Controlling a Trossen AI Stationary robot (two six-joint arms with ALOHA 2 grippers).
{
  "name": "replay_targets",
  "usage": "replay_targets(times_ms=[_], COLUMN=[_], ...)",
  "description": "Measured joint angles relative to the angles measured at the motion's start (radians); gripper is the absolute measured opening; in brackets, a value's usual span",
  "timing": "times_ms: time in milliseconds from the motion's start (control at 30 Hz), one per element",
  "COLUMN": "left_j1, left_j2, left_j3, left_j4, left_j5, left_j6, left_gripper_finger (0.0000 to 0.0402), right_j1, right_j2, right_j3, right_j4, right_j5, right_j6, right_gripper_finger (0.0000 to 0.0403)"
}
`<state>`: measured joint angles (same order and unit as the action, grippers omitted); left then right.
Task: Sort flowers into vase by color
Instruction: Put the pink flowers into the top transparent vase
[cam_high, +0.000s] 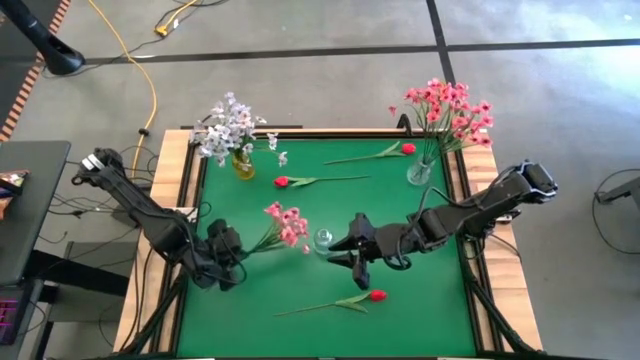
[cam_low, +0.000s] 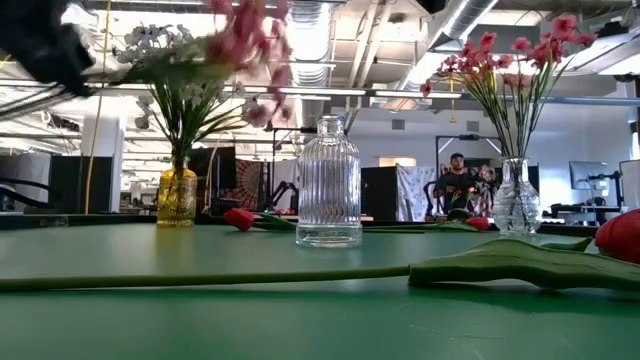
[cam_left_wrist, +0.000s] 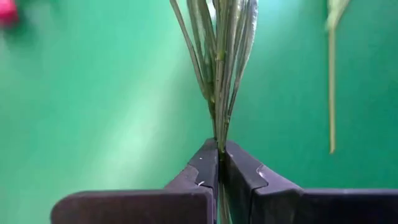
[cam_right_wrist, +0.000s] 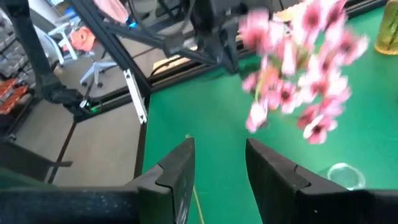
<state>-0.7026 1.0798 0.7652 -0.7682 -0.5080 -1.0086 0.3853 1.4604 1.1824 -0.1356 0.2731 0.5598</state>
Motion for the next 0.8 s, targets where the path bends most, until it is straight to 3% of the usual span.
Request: replay_targets(times_ms=[200,500,667,800], left_j1=[0.049,0.235,0.370,0.474], left_j2=[0.000,0.000,0.000,0.000], left_j3=[0.084,0.139,0.142,0.143], left_j4=[0.048,0.283,0.475,0.639], left_j5=[-0.082,-0.023,0.034,0.085], left_j6=[0.268,0.645,0.774,0.868], left_gripper_finger=[0.0000,0.0000,0.0000,0.0000], right_j1=[0.014,0.011,-0.012,-0.034], right_j2=[-0.022,-0.039,-0.075,-0.116], right_j3=[0.000,0.000,0.000,0.000], right_j4=[-0.081,-0.213,-0.170,-0.027], right_j5=[0.021,0.039,0.047,0.045], right_j6=[-0.011,-0.060,-0.185,-0.388], right_gripper_finger=[0.0168,0.0168,0.0168,0.0168])
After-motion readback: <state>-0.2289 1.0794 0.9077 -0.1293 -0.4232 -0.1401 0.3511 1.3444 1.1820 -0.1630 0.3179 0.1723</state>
